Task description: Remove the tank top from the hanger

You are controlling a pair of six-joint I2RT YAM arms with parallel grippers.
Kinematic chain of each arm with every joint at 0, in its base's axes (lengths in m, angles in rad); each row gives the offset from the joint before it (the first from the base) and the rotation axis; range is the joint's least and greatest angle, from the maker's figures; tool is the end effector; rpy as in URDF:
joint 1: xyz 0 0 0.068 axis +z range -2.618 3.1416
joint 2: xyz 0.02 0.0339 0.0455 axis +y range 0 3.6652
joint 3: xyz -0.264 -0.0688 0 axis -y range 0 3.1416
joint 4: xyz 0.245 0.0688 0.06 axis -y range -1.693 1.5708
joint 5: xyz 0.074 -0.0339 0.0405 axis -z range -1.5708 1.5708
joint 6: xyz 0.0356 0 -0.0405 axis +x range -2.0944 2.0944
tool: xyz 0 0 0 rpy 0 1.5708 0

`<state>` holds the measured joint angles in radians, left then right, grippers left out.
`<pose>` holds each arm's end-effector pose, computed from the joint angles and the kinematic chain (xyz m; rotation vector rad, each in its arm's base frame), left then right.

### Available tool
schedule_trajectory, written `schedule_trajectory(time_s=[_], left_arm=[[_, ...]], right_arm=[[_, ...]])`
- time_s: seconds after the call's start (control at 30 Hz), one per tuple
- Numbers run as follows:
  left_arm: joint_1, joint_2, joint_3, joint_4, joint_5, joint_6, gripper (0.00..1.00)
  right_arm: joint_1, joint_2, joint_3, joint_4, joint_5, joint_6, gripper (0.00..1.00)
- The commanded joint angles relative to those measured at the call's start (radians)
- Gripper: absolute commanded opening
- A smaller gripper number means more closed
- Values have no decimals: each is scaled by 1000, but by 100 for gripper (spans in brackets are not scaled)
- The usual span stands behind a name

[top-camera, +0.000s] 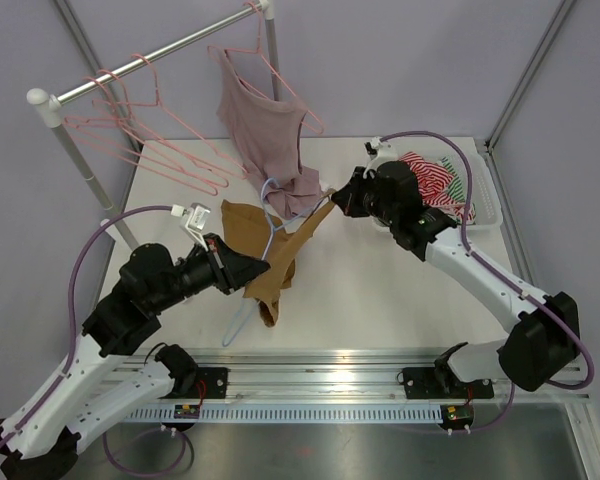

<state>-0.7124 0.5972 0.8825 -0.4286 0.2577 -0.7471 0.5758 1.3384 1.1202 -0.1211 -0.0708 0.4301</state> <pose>0.0903 -0.0900 0.3730 0.1783 1.8831 -1.2669 0.2625 0.1734 0.3395 -0.1936 1.9712 0.7367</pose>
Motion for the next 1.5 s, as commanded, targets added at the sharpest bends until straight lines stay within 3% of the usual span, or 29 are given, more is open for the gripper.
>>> schedule_trajectory(time_s=[0.0,0.2,0.33,0.47,0.67,0.9,1.03,1.07,1.27,1.3,1.4,1.43,1.47], left_arm=[[-4,-36,65,27,60,23,0],[-4,-34,70,74,92,22,0],[-4,13,99,151,91,29,0],[-4,103,179,211,25,72,0],[-18,297,308,411,-83,182,0],[-68,536,452,733,-218,388,0],[-87,592,527,657,-403,390,0],[-96,587,517,659,-484,397,0],[-140,530,398,734,-672,445,0],[-144,529,391,719,-699,437,0],[-145,526,401,619,-804,385,0],[-145,526,406,595,-830,356,0],[-145,529,415,558,-868,347,0]], right_arm=[[-66,67,90,-78,178,-47,0],[-111,139,130,-114,69,-47,0],[-111,91,83,-46,-176,-19,0],[-100,-33,10,40,-476,42,0],[-54,-229,-33,-61,-587,-10,0],[-53,-380,15,-296,-590,-135,0],[-53,-421,15,-382,-503,-166,0],[-53,-420,13,-393,-501,-171,0],[-51,-364,-16,-361,-439,-148,2],[-53,-358,-25,-347,-425,-145,28],[-50,-320,-43,-327,-382,-137,70],[-50,-308,-48,-319,-376,-133,94],[-48,-303,-53,-318,-374,-131,99]])
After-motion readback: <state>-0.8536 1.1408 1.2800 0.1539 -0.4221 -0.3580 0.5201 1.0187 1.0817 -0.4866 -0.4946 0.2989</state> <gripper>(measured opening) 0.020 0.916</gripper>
